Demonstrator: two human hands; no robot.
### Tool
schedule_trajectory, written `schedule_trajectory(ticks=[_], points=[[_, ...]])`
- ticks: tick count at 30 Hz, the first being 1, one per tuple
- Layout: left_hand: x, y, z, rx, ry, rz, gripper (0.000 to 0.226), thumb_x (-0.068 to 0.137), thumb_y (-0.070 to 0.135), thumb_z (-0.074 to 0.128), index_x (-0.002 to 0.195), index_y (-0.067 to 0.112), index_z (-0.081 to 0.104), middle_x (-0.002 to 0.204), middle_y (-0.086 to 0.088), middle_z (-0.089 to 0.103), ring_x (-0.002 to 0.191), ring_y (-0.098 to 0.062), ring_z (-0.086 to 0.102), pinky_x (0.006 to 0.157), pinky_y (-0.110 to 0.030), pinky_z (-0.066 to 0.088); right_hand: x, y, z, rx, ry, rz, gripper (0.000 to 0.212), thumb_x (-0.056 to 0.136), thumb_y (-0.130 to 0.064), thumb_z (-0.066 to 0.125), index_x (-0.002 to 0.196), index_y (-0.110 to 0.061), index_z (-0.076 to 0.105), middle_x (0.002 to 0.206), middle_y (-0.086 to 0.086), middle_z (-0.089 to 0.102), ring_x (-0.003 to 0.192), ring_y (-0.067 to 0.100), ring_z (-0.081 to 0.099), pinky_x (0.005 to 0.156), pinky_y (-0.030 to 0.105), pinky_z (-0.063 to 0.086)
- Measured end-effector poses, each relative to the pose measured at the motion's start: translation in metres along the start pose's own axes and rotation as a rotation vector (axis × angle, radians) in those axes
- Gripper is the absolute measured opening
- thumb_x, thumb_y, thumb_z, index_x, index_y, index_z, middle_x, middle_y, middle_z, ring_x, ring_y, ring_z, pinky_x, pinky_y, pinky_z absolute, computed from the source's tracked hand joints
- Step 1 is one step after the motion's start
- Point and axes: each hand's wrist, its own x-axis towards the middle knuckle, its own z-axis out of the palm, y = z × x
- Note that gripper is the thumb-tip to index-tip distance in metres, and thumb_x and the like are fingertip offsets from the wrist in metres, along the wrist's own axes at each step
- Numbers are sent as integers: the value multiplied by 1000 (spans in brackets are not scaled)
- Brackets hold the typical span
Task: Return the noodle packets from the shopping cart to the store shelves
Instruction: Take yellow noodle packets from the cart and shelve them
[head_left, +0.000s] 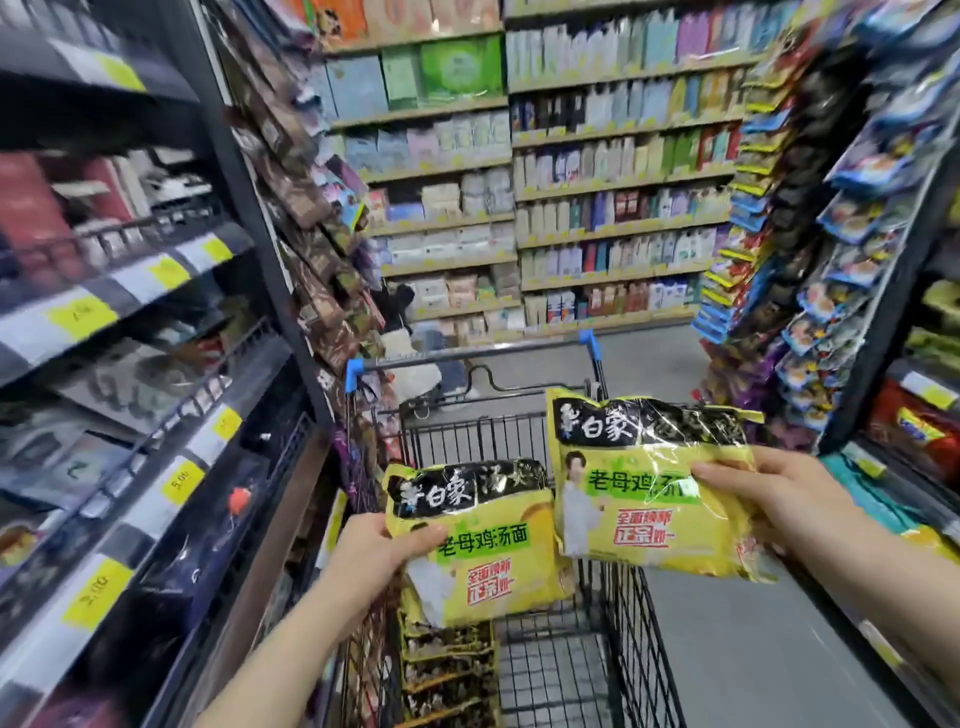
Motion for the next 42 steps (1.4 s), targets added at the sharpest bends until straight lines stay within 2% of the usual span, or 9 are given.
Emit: schedule_trajectory(ticks=[5, 9, 12, 16, 20, 22, 30, 36, 42], points=[[-18, 100, 17, 12, -59, 107, 40, 60, 24, 81, 85, -4, 70, 84, -18, 74, 81, -37, 69, 74, -41, 53, -28, -57, -48, 47, 31, -75, 11, 81, -13, 68, 87, -3, 70, 73, 13, 74, 58, 26, 65, 54, 32, 49], [-22, 156, 36, -34, -118, 185, 46, 56, 27, 76, 94, 0, 69, 95, -19, 73, 93, -38, 67, 86, -50, 52, -55, -87, -85, 38, 84, -93, 19, 80, -18, 70, 92, -4, 71, 76, 10, 75, 59, 24, 68, 56, 30, 50], [-21, 186, 57, -47, -186, 262, 45, 58, 27, 75, 95, 4, 68, 97, -18, 73, 88, -34, 68, 72, -40, 55, -80, -101, -109, 41, 161, -89, 17, 80, -16, 70, 92, -4, 71, 94, 22, 73, 88, 43, 68, 84, 51, 50], [-22, 215, 93, -36, -340, 345, 35, 64, 23, 73, 92, 3, 66, 84, -10, 75, 72, -25, 69, 53, -25, 51, -121, -109, -138, 40, 295, -109, 19, 81, -16, 69, 95, -2, 68, 80, 16, 74, 61, 21, 65, 56, 24, 45], [-24, 232, 140, -36, -523, 359, 43, 63, 20, 72, 98, -4, 63, 92, -20, 73, 76, -30, 69, 68, -38, 56, -169, -100, -166, 76, 437, -74, 30, 70, -28, 78, 91, -7, 71, 84, 12, 75, 75, 28, 65, 73, 38, 45], [-26, 236, 170, -25, -605, 370, 46, 59, 18, 77, 97, -5, 64, 93, -21, 73, 84, -37, 68, 78, -46, 51, -199, -90, -178, 82, 526, -63, 22, 78, -25, 73, 92, -9, 70, 80, 7, 76, 69, 24, 64, 65, 31, 44], [-89, 235, 335, 22, -1036, 374, 14, 72, 9, 68, 75, -5, 67, 78, -25, 71, 55, -26, 65, 53, -27, 44, -356, -60, -220, 148, 954, 21, 14, 85, -15, 67, 95, -6, 70, 80, 7, 74, 52, 11, 65, 37, 16, 41], [-193, 238, 449, 5, -1345, 396, 35, 73, 15, 75, 61, 4, 44, 46, -12, 46, 40, -16, 39, 38, -19, 28, -488, -51, -234, 190, 1281, 52, 15, 84, -14, 67, 95, -3, 70, 76, 8, 74, 48, 13, 66, 35, 17, 42], [-325, 236, 519, 45, -1603, 442, 29, 66, 18, 76, 68, -1, 54, 55, -12, 60, 47, -23, 55, 48, -27, 42, -611, -40, -232, 200, 1522, 55, 16, 83, -16, 68, 95, -5, 71, 77, 8, 75, 54, 15, 67, 41, 18, 45]])
